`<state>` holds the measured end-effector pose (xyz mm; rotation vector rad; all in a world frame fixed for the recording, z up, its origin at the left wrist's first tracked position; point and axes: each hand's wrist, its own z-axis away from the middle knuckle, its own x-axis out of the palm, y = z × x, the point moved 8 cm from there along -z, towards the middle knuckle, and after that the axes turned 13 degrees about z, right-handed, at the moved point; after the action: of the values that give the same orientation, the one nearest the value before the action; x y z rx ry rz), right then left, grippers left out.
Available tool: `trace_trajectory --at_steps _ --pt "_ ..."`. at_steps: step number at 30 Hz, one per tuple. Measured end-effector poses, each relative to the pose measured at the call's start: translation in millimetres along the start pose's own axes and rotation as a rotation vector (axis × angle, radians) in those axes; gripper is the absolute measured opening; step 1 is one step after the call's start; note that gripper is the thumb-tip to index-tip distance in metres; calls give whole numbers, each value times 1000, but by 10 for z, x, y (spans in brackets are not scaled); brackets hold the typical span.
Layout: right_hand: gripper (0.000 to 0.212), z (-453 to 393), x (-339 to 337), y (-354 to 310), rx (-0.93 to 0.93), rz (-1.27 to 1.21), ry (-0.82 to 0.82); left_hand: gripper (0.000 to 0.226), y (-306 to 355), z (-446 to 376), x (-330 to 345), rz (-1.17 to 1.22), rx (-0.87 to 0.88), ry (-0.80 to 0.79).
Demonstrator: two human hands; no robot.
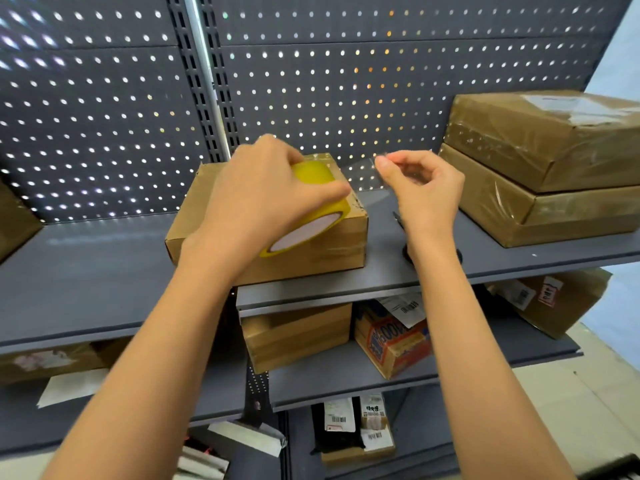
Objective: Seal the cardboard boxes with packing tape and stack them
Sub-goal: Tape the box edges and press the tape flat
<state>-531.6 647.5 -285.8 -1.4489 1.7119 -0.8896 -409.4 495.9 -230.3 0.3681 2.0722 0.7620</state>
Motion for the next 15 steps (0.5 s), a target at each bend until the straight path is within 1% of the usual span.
trace_trajectory --at_steps 3,5,7,9,12,15 --pt "7 -27 -7 78 14 91 102 51 108 -283 114 -150 35 -50" --pt "6 -65 -39 112 26 115 170 46 146 -459 167 -227 41 -84" --pt "5 -136 -97 132 26 128 215 46 127 -605 184 -328 48 -124" --pt "4 -197 -91 175 28 165 180 49 53 -713 188 -389 42 -180" --pt "7 -208 13 357 100 204 75 52 -27 -815 251 -394 15 -285" --pt "14 -202 62 496 160 199 53 52 -36 -897 329 -427 -32 -363"
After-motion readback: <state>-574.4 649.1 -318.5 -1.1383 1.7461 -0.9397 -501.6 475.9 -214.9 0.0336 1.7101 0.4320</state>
